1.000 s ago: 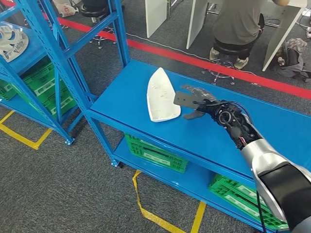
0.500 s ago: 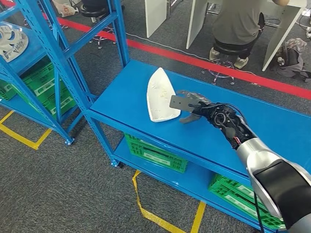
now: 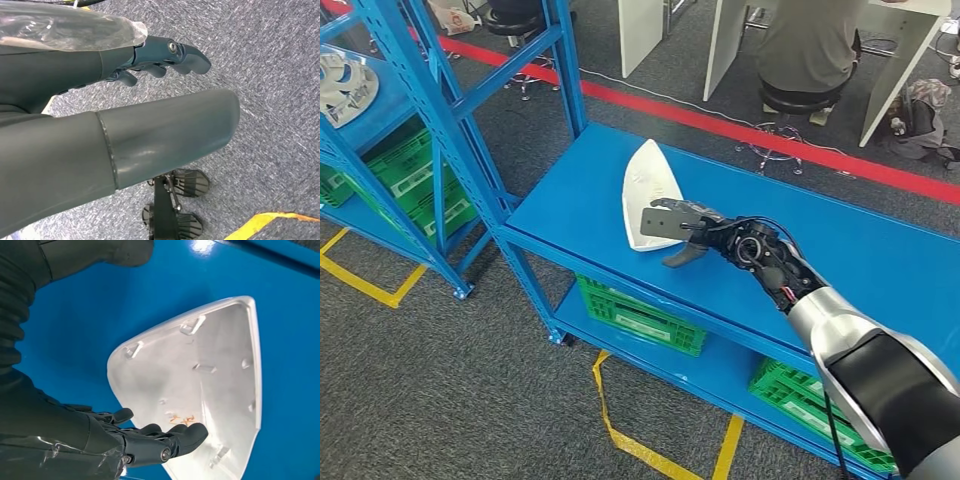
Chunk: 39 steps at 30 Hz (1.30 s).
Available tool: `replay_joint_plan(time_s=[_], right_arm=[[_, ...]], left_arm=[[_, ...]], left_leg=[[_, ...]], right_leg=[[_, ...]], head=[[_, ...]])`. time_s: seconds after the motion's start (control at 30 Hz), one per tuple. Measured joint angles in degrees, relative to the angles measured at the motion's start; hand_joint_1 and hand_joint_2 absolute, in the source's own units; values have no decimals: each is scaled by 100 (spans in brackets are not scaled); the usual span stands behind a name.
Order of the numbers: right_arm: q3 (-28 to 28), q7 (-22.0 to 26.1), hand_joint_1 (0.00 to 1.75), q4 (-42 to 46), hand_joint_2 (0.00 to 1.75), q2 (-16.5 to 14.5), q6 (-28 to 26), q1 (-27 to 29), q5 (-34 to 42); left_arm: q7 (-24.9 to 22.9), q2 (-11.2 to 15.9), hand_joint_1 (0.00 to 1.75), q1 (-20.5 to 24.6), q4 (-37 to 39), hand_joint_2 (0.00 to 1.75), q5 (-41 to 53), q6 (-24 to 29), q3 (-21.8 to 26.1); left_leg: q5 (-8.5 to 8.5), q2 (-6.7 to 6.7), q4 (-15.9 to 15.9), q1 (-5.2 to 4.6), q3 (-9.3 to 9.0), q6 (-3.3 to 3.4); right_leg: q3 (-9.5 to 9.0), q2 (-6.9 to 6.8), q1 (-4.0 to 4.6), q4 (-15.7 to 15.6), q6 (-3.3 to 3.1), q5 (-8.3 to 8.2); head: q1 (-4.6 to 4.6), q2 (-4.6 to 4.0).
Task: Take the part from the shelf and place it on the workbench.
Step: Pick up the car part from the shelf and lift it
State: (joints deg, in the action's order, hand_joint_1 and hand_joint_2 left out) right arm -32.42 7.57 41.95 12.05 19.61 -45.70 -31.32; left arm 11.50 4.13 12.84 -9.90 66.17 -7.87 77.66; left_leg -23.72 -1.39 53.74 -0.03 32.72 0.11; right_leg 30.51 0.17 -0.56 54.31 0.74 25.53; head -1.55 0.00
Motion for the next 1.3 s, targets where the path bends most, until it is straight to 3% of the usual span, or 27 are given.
replay_joint_plan(time_s=[0.7,1.3], right_arm=[[-290,-198,0,592,175,-63,107,58,352],[-686,214,0,-427,175,-348,-252,-290,191]], left_arm=[[0,0,0,-1,0,0,32,13,13],[-24,0,0,20,0,0,132,2,74]], left_leg=[[0,0,0,0,-2,0],[0,0,0,0,-2,0]], right_leg=[[-2,1,1,0,0,0],[-2,0,1,0,0,0]], head=[[0,0],[1,0]])
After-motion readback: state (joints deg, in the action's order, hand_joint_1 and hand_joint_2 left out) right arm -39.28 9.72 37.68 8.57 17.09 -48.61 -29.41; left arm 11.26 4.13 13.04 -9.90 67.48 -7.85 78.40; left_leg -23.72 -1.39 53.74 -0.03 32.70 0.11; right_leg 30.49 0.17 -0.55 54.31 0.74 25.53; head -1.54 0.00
